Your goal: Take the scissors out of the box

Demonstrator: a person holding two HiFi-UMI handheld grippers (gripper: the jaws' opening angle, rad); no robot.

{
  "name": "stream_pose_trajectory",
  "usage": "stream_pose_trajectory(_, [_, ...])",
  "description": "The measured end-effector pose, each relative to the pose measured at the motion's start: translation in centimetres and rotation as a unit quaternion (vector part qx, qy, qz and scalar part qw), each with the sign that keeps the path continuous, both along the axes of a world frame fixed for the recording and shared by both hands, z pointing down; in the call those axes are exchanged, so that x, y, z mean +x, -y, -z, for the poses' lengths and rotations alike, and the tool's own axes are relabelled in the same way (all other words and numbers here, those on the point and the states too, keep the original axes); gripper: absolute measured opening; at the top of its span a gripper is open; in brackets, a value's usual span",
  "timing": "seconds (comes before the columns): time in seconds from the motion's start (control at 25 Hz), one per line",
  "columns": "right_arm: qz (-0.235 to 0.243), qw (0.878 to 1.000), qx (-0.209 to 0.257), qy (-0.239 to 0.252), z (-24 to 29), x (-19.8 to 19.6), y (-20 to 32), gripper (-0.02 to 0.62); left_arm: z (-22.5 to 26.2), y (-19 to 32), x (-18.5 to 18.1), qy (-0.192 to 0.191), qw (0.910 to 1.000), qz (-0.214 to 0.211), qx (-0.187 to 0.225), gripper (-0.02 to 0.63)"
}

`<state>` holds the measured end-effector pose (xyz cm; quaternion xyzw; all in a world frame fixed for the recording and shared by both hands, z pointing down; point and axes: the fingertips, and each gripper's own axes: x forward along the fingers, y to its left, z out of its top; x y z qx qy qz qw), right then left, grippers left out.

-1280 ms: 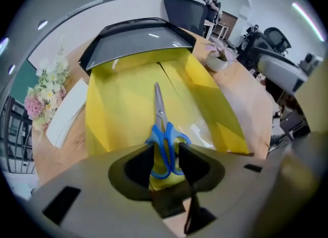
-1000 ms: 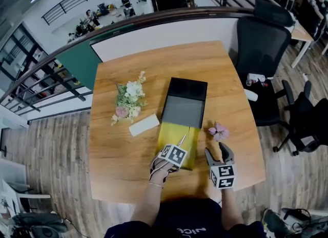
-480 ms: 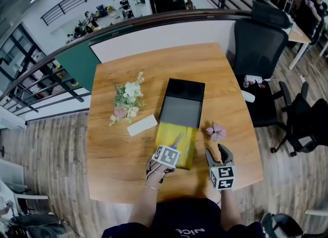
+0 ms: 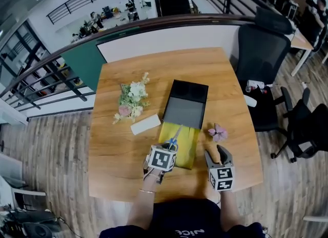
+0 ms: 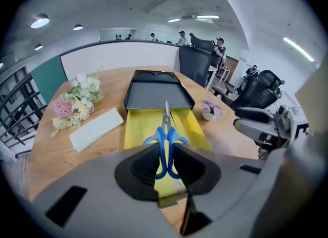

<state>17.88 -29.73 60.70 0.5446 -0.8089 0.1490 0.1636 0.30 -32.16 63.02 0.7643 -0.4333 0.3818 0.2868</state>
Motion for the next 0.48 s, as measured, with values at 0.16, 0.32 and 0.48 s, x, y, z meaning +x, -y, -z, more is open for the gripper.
stream_pose_trajectory(0.16, [0.007, 1.000, 0.004, 0.007, 0.5, -0.2, -0.1, 0.229, 3.1, 0.8, -0.5, -0.022, 0.9981, 0.009, 0.057, 0.086])
stream_pose_trajectory(0.32, [0.015, 1.000, 0.009, 0.002, 0.7, -0.4, -0.4, 0.229, 5.9, 0.4, -1.7, -0.051, 0.9934, 0.037, 0.096, 0.085])
stream_pose_trajectory(0.48, [0.028, 0.999, 0.016, 0.004, 1.3, -1.0, -0.5, 0.229, 8.5, -0.4, -2.7, -0.081, 0.9844, 0.055, 0.146, 0.084])
